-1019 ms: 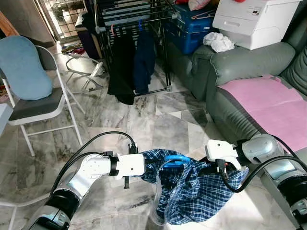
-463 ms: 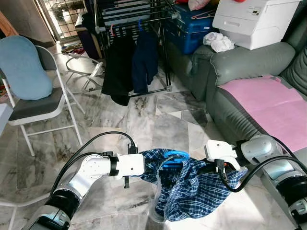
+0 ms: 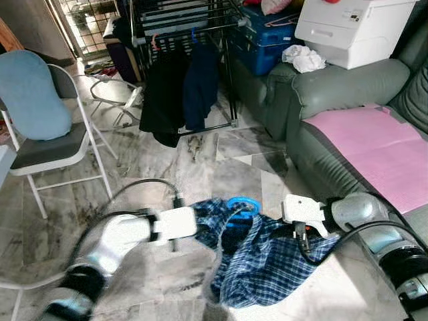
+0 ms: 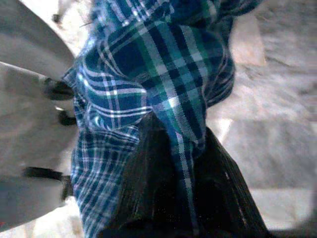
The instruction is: Hang hanger
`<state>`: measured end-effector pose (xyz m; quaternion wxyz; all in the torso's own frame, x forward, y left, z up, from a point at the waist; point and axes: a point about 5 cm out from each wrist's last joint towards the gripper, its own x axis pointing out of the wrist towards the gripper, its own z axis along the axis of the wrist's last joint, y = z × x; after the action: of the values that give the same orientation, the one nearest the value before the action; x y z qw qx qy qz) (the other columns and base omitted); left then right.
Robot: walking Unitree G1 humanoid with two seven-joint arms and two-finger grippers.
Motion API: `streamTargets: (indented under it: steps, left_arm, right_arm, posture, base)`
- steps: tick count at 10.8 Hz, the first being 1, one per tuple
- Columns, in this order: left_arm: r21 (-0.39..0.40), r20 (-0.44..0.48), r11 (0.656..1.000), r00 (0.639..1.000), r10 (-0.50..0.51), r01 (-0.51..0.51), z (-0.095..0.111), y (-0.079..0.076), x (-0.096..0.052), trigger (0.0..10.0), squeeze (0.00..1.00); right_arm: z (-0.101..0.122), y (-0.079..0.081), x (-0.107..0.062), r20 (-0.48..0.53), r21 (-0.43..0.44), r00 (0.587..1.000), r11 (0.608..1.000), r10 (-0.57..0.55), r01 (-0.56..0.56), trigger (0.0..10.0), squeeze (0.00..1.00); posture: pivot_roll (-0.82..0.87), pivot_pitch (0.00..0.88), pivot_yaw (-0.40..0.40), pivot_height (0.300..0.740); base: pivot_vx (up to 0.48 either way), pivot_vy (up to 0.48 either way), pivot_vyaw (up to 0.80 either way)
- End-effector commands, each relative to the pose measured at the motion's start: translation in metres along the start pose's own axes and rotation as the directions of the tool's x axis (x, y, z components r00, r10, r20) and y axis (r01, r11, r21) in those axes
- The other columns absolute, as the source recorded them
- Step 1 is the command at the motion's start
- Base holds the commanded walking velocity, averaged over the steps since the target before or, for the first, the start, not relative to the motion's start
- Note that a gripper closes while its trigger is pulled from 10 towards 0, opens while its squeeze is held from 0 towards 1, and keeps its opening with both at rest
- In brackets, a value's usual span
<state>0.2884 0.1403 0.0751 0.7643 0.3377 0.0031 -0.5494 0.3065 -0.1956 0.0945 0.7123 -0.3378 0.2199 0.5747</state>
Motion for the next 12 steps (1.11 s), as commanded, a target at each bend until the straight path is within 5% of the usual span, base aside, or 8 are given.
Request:
streamTargets:
  steps: [1, 4, 5, 6, 8, 9, 10, 12]
  left_arm:
    - [0.002, -0.001, 1.0, 1.0, 0.011, -0.011, -0.002, 0.001, -0.006, 10.0, 1.0]
    - [-0.008, -0.008, 1.0, 1.0, 0.012, -0.012, -0.008, -0.008, -0.015, 10.0, 1.0]
    - [-0.09, -0.008, 0.985, 0.989, 0.148, -0.148, -0.01, -0.005, -0.017, 10.0, 1.0]
    - [-0.195, -0.016, 0.908, 0.927, 0.376, -0.372, -0.011, -0.004, -0.02, 10.0, 1.0]
    - [-0.349, -0.121, 0.639, 0.709, 0.695, -0.686, -0.017, -0.017, -0.034, 10.0, 1.0]
    - [-0.396, -0.186, 0.519, 0.62, 0.763, -0.758, -0.02, -0.022, -0.038, 10.0, 1.0]
    - [-0.455, -0.239, 0.389, 0.531, 0.813, -0.801, -0.021, -0.024, -0.04, 10.0, 1.0]
    - [-0.448, -0.341, 0.187, 0.36, 0.868, -0.875, -0.018, -0.02, -0.044, 10.0, 1.0]
  right_arm:
    - [0.011, -0.011, -0.002, 0.027, -0.04, 0.998, 0.998, -0.055, 0.056, 0.0, 0.0]
    - [0.012, -0.017, 0.012, 0.026, -0.033, 0.985, 0.984, -0.173, 0.173, 0.0, 0.0]
    - [0.014, -0.022, 0.015, 0.064, 0.045, 0.964, 0.966, -0.257, 0.255, 0.0, 0.0]
    - [0.016, -0.029, 0.016, 0.1, 0.156, 0.917, 0.917, -0.386, 0.368, 0.0, 0.0]
    - [0.014, -0.031, 0.014, 0.115, 0.317, 0.811, 0.795, -0.573, 0.517, 0.0, 0.0]
    - [0.01, -0.029, 0.015, 0.085, 0.349, 0.784, 0.755, -0.615, 0.555, 0.0, 0.0]
    - [0.004, -0.027, 0.015, 0.047, 0.448, 0.732, 0.67, -0.679, 0.592, 0.0, 0.0]
    - [-0.001, -0.024, 0.012, -0.04, 0.611, 0.596, 0.452, -0.802, 0.65, 0.0, 0.0]
  posture:
    - [-0.11, 0.0, 0.093, 0.74]
    - [-0.1, 0.0, 0.09, 0.74]
    - [-0.1, 0.0, 0.096, 0.74]
    - [-0.1, 0.0, 0.1, 0.74]
    - [-0.09, 0.0, 0.087, 0.74]
    - [-0.09, 0.0, 0.086, 0.74]
    - [-0.08, 0.0, 0.074, 0.74]
    - [-0.09, 0.0, 0.073, 0.74]
  base:
    - [0.0, 0.0, 0.0]
    - [0.0, 0.0, 0.0]
    - [0.0, 0.0, 0.0]
    - [0.0, 0.0, 0.0]
    - [0.0, 0.0, 0.0]
    - [0.0, 0.0, 0.0]
    - [0.0, 0.0, 0.0]
    - [0.0, 0.0, 0.0]
